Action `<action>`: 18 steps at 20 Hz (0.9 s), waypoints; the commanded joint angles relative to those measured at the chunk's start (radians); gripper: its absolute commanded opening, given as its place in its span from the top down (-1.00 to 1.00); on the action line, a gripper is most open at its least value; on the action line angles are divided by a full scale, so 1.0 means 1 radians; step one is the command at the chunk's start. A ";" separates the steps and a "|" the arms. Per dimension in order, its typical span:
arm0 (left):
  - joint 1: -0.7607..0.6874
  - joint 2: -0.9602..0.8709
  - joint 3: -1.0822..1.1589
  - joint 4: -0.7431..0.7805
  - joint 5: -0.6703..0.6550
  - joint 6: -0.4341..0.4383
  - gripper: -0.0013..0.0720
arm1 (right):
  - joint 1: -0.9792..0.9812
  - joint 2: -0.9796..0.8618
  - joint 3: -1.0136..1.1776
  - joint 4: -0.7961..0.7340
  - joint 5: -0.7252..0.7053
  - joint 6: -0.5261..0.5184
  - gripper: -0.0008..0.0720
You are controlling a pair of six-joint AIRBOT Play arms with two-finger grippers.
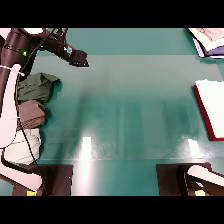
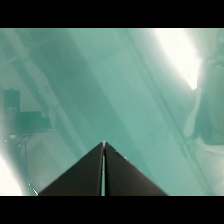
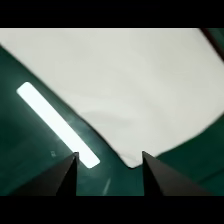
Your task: Fold the shirts.
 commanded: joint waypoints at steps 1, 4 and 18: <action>0.000 -0.001 0.000 0.000 0.022 -0.001 0.90 | 0.113 0.001 -0.005 0.293 0.034 0.010 -0.02; 0.000 -0.001 0.000 -0.004 0.008 -0.002 0.90 | 0.290 0.001 -0.005 0.382 0.035 0.007 0.71; 0.000 -0.001 0.000 -0.004 0.008 -0.002 0.90 | 0.742 0.000 -0.005 0.376 -0.036 -0.034 0.91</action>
